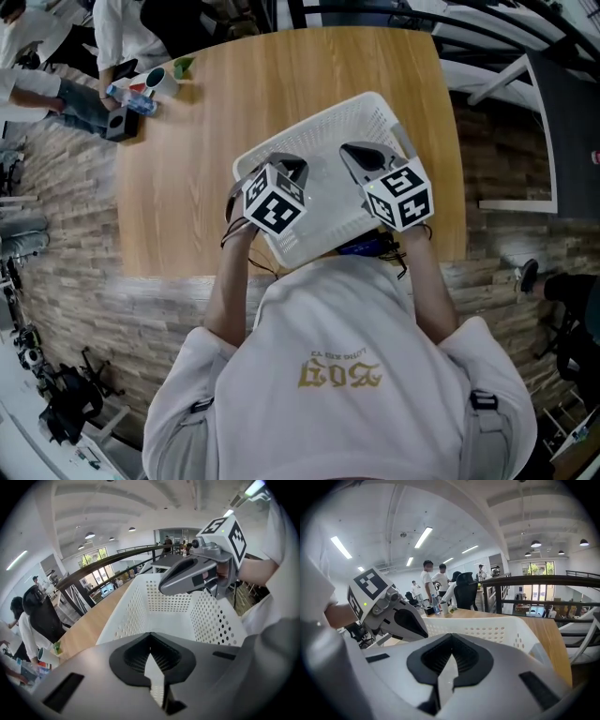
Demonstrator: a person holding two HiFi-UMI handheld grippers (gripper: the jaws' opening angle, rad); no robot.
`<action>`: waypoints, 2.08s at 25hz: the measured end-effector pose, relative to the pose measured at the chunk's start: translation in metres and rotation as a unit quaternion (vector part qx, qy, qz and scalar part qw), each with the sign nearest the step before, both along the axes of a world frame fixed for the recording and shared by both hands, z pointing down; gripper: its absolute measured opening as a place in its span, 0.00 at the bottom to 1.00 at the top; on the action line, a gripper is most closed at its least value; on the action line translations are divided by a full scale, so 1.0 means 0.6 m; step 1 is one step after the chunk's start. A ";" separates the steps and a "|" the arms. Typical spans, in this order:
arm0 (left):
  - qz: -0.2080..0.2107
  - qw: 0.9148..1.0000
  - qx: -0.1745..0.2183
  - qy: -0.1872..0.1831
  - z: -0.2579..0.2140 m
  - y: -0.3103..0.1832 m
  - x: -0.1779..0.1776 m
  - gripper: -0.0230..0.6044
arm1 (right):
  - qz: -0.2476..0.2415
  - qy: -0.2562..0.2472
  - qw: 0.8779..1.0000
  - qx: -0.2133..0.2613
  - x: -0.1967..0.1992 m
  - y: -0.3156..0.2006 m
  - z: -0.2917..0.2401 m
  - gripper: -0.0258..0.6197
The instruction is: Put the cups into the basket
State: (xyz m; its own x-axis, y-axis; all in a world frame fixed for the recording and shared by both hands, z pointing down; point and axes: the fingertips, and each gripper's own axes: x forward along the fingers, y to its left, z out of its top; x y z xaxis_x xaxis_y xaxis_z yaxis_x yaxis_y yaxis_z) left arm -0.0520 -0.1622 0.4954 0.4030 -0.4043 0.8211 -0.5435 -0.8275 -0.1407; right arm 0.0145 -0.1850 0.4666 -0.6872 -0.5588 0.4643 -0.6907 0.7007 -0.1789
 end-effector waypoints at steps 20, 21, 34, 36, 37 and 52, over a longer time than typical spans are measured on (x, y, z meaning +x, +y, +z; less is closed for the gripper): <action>-0.044 0.978 0.050 0.196 -0.108 -0.001 0.001 0.05 | 0.032 -0.079 0.995 0.061 -0.008 0.015 -0.072 0.06; -0.050 0.973 0.038 0.221 -0.112 0.001 0.001 0.05 | 0.034 -0.077 0.995 0.063 -0.008 0.016 -0.073 0.06; -0.118 0.895 0.281 0.325 -0.286 -0.010 -0.066 0.05 | 0.089 -0.135 0.980 0.112 0.020 0.021 -0.160 0.06; -0.131 0.888 0.291 0.331 -0.294 -0.010 -0.074 0.05 | 0.090 -0.133 0.978 0.133 0.020 0.022 -0.177 0.06; -0.138 0.884 0.293 0.337 -0.298 -0.010 -0.079 0.05 | 0.084 -0.132 0.977 0.142 0.017 0.024 -0.182 0.06; -0.135 0.882 0.284 0.350 -0.292 0.015 -0.073 0.05 | 0.082 -0.118 0.974 0.172 0.020 0.043 -0.202 0.05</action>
